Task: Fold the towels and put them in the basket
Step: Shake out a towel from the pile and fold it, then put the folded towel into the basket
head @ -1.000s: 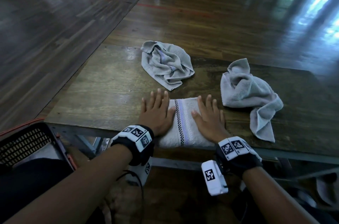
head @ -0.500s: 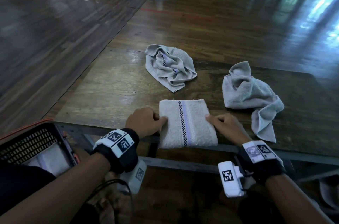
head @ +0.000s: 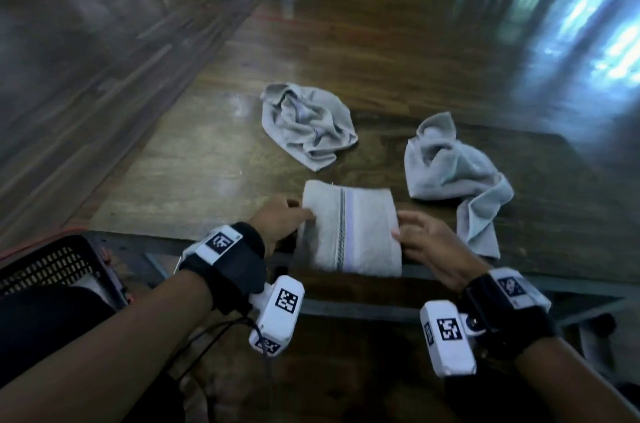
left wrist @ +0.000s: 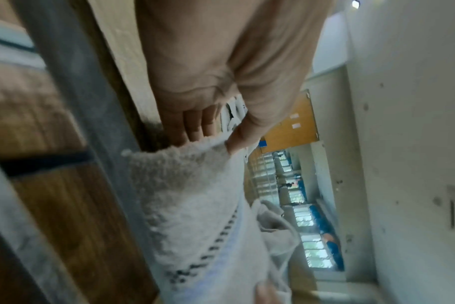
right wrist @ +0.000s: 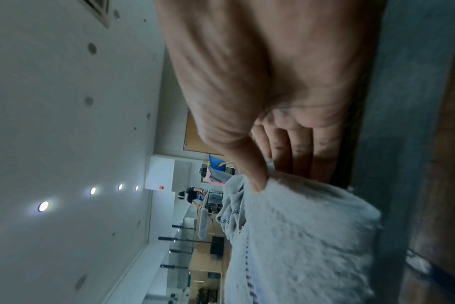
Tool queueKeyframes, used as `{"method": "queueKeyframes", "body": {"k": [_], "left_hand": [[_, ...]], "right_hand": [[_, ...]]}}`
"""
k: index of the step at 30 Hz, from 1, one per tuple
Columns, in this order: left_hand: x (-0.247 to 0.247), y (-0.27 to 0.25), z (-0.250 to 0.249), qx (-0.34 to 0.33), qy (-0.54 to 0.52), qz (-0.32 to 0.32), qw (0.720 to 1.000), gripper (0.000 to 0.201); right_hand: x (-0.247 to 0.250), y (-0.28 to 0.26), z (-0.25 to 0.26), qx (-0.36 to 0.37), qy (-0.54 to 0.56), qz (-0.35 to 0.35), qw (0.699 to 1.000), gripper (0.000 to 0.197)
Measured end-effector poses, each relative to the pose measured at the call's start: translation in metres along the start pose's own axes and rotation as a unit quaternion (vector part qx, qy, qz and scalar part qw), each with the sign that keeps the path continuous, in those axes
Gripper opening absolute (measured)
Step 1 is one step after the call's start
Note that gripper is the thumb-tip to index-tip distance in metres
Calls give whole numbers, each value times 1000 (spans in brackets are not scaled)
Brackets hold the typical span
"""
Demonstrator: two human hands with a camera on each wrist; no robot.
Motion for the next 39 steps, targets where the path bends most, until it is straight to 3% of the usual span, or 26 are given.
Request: {"method": "queueKeyframes", "body": {"k": [4,7,12,17,21,27,30,36,39], "left_hand": [[-9,-45,-15,-15,-66,35,997,7],[-8,-85,-38,-36,-97,33,994,3],[7,-160,-114,-156,-93,27,983,25],[39,-240,-174,-269,-91,-36,958,21],[74,-293,-171,-293,-114,-105,944,27],[145,-339,-106,-275,-156,-198,928,37],[182,-346,-50,-235,-189,-254,919,27],[255,-316,110,-62,-231,-335,911,4],[283,-281,206,40,-260,-347,900,19]], "right_hand": [[-14,-42,9,-9,77,43,996,49],[-25,-73,44,27,100,76,992,52],[-48,-121,133,130,98,102,981,37],[-81,-145,216,231,67,126,962,36],[-129,-135,252,248,25,184,951,24],[-235,-87,246,222,-24,289,931,17],[-297,-47,220,180,-32,332,926,17],[-417,58,101,11,-91,336,938,10],[-467,114,21,-71,-158,324,930,15]]}}
Point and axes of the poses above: each hand's wrist, its own y-axis towards the middle knuckle, its own x-axis out of the back of the hand, z = x × y, the point moved 6 cm from there along y, towards the middle knuckle, and after that the axes turned 13 degrees about z, right-handed, at the moved point
